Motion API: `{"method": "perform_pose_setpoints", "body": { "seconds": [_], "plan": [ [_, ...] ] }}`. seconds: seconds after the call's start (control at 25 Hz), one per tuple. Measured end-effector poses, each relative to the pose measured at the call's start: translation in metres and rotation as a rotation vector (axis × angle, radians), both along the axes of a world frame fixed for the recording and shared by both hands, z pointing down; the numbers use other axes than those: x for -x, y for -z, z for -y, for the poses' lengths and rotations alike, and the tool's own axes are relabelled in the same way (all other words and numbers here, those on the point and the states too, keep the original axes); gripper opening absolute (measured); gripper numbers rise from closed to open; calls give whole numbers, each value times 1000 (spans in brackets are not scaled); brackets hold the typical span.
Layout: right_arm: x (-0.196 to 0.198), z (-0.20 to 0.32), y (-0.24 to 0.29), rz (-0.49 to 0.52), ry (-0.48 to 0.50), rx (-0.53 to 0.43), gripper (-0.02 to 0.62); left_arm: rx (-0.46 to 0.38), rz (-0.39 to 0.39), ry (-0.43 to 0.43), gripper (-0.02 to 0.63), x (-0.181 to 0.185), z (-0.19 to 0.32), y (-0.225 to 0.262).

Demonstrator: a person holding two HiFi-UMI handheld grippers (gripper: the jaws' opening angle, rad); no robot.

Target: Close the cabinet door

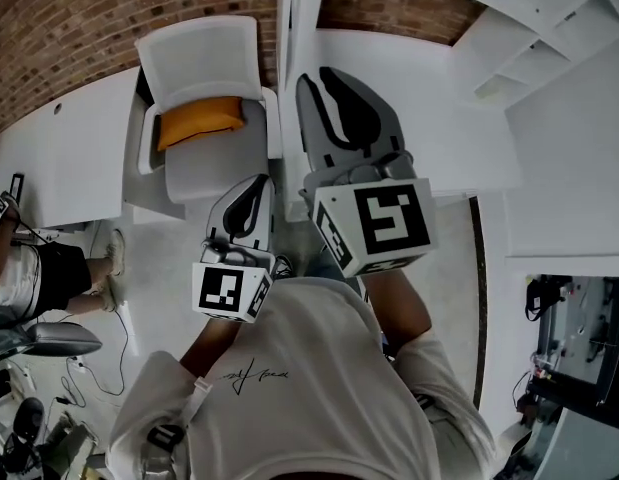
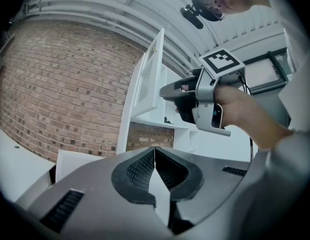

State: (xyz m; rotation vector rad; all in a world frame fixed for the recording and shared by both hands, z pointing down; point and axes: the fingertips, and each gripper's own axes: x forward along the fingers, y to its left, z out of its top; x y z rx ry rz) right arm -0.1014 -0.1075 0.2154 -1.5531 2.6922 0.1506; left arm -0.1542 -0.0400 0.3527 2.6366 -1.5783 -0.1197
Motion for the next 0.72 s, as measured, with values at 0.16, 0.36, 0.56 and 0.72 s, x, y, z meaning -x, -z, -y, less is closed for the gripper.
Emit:
{"method": "perform_pose_setpoints", "body": {
  "seconds": [0.16, 0.36, 0.56, 0.72],
  "plan": [
    [1, 11, 3, 4, -9, -7, 104, -3, 1, 13, 17, 2, 5, 4],
    [3, 23, 8, 36, -7, -14, 106, -13, -1, 47, 17, 7, 11, 8],
    [9, 28, 8, 21, 2, -11, 101, -15, -1, 60, 17, 4, 14, 11],
    [9, 31, 6, 24, 8, -10, 97, -12, -6, 73, 17, 4, 16, 8]
  ]
}}
